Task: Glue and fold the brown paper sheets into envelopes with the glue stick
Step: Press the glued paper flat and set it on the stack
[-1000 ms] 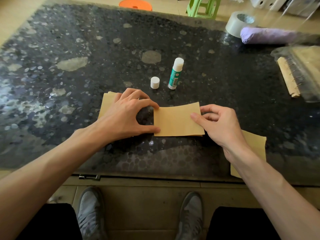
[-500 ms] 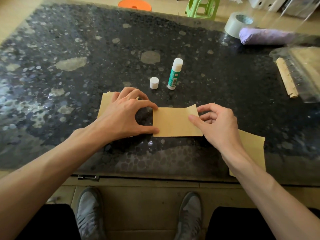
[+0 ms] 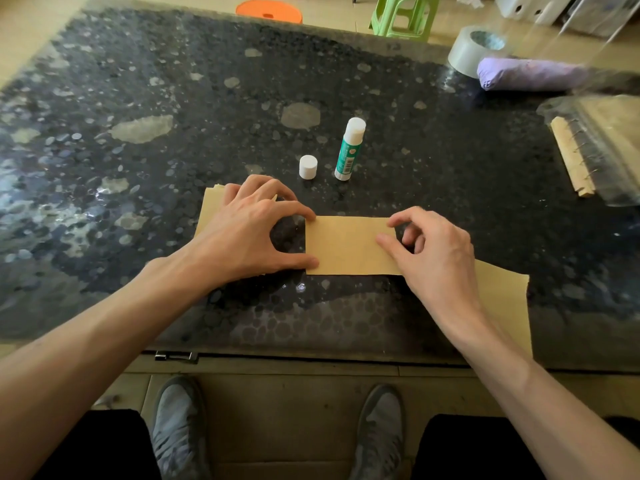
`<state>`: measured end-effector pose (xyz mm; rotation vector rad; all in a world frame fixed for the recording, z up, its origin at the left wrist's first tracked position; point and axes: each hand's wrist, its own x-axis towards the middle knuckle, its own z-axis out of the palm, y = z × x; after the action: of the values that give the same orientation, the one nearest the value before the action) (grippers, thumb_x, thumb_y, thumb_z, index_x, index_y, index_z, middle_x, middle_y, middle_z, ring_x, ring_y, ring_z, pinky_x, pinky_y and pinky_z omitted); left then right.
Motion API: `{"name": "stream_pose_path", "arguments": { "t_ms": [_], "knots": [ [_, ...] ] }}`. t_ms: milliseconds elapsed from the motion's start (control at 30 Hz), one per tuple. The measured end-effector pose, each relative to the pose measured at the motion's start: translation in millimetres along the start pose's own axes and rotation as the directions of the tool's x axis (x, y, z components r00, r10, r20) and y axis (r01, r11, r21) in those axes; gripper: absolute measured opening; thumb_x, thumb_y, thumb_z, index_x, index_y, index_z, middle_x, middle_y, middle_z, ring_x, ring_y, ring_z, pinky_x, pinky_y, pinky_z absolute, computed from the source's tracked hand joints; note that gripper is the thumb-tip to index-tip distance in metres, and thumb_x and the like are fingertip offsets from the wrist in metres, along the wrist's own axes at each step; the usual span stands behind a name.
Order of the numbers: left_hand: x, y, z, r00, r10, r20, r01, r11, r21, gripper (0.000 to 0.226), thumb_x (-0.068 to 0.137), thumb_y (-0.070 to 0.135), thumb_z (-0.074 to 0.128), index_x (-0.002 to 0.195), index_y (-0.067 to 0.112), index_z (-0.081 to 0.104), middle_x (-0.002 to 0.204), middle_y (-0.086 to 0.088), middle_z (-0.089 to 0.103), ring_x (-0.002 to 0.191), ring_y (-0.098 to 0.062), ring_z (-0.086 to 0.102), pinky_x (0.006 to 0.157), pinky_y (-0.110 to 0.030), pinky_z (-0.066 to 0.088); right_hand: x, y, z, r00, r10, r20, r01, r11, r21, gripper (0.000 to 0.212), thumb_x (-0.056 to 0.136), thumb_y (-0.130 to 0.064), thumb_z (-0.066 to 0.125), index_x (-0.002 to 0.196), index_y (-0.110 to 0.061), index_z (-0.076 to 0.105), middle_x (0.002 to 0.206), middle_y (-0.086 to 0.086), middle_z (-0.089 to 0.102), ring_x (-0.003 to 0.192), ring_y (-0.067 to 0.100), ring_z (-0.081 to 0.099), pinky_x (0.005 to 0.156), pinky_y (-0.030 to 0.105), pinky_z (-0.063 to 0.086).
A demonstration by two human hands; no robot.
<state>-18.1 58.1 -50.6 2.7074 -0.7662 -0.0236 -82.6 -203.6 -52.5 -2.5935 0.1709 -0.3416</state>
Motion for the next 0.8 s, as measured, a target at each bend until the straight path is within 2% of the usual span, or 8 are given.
{"name": "stream_pose_path", "arguments": {
  "t_ms": [67, 200, 333, 433, 567, 733, 800],
  "knots": [
    [-0.1, 0.5, -0.3, 1.0, -0.002, 0.005, 0.002, 1.0, -0.003, 0.075, 0.065, 0.088, 0.061, 0.129, 0.049, 0.064, 0.132, 0.016, 0.052, 0.138, -0.013, 0.033, 0.097, -0.028, 0.014, -2.5, 0.0, 3.3, 0.995, -0.095, 0.005, 0.096, 0.995, -0.033, 0.011, 0.093, -0.032, 0.078, 0.102, -0.026, 0.078, 0.082, -0.011, 0.058, 0.074, 0.007, 0.054, 0.068, 0.031, 0.052],
    [-0.2, -0.1, 0.4, 1.0, -0.003, 0.0, 0.003, 1.0, -0.007, 0.074, 0.065, 0.088, 0.062, 0.128, 0.05, 0.064, 0.131, 0.016, 0.052, 0.137, -0.013, 0.033, 0.097, -0.029, 0.016, -5.9, -2.8, 10.1, 0.976, -0.208, 0.068, 0.211, 0.976, -0.05, 0.021, 0.098, -0.037, 0.07, 0.115, -0.028, 0.08, 0.087, -0.009, 0.055, 0.085, 0.008, 0.053, 0.071, 0.026, 0.046],
    [-0.1, -0.3, 2.2, 1.0, -0.005, -0.016, 0.005, 1.0, -0.008, 0.073, 0.064, 0.088, 0.063, 0.126, 0.05, 0.066, 0.128, 0.016, 0.053, 0.135, -0.013, 0.035, 0.096, -0.03, 0.017, -8.7, -15.1, 17.7, 0.937, -0.311, 0.158, 0.322, 0.945, -0.049, 0.032, 0.102, -0.044, 0.06, 0.131, -0.037, 0.071, 0.093, -0.008, 0.046, 0.089, 0.009, 0.049, 0.078, 0.026, 0.045],
    [-0.3, -0.4, 3.0, 0.999, -0.007, -0.036, 0.007, 1.0, -0.009, 0.072, 0.064, 0.088, 0.063, 0.124, 0.049, 0.067, 0.126, 0.015, 0.054, 0.132, -0.013, 0.036, 0.094, -0.031, 0.018, -7.9, -28.1, 25.7, 0.901, -0.385, 0.201, 0.413, 0.903, -0.121, 0.038, 0.104, -0.046, 0.056, 0.141, -0.04, 0.063, 0.092, -0.005, 0.041, 0.085, 0.012, 0.044, 0.074, 0.03, 0.042],
    [-0.6, 0.2, 3.5, 0.999, -0.022, -0.047, 0.021, 1.0, -0.021, 0.073, 0.064, 0.086, 0.065, 0.126, 0.047, 0.067, 0.127, 0.016, 0.055, 0.133, -0.012, 0.037, 0.093, -0.029, 0.016, -3.2, -37.6, 31.7, 0.884, -0.392, 0.254, 0.451, 0.858, -0.247, 0.046, 0.107, -0.052, 0.045, 0.152, -0.042, 0.048, 0.092, -0.005, 0.038, 0.084, 0.012, 0.039, 0.071, 0.03, 0.037],
    [0.3, -1.3, 4.6, 0.999, -0.032, -0.028, 0.032, 0.999, -0.02, 0.089, 0.06, 0.094, 0.055, 0.133, 0.043, 0.064, 0.131, 0.016, 0.054, 0.135, -0.012, 0.036, 0.093, -0.03, 0.017, 1.9, -43.1, 33.0, 0.888, -0.358, 0.29, 0.437, 0.852, -0.288, 0.05, 0.107, -0.056, 0.037, 0.154, -0.043, 0.044, 0.092, -0.004, 0.038, 0.084, 0.013, 0.039, 0.071, 0.032, 0.035],
    [0.5, -0.6, 3.9, 0.999, -0.039, -0.009, 0.039, 0.999, -0.019, 0.091, 0.06, 0.093, 0.06, 0.136, 0.043, 0.062, 0.132, 0.017, 0.053, 0.137, -0.011, 0.034, 0.093, -0.029, 0.016, 2.9, -43.9, 31.6, 0.885, -0.347, 0.311, 0.437, 0.849, -0.296, 0.05, 0.108, -0.055, 0.036, 0.155, -0.043, 0.042, 0.093, -0.004, 0.038, 0.084, 0.014, 0.039, 0.071, 0.033, 0.037]
  ]
}}
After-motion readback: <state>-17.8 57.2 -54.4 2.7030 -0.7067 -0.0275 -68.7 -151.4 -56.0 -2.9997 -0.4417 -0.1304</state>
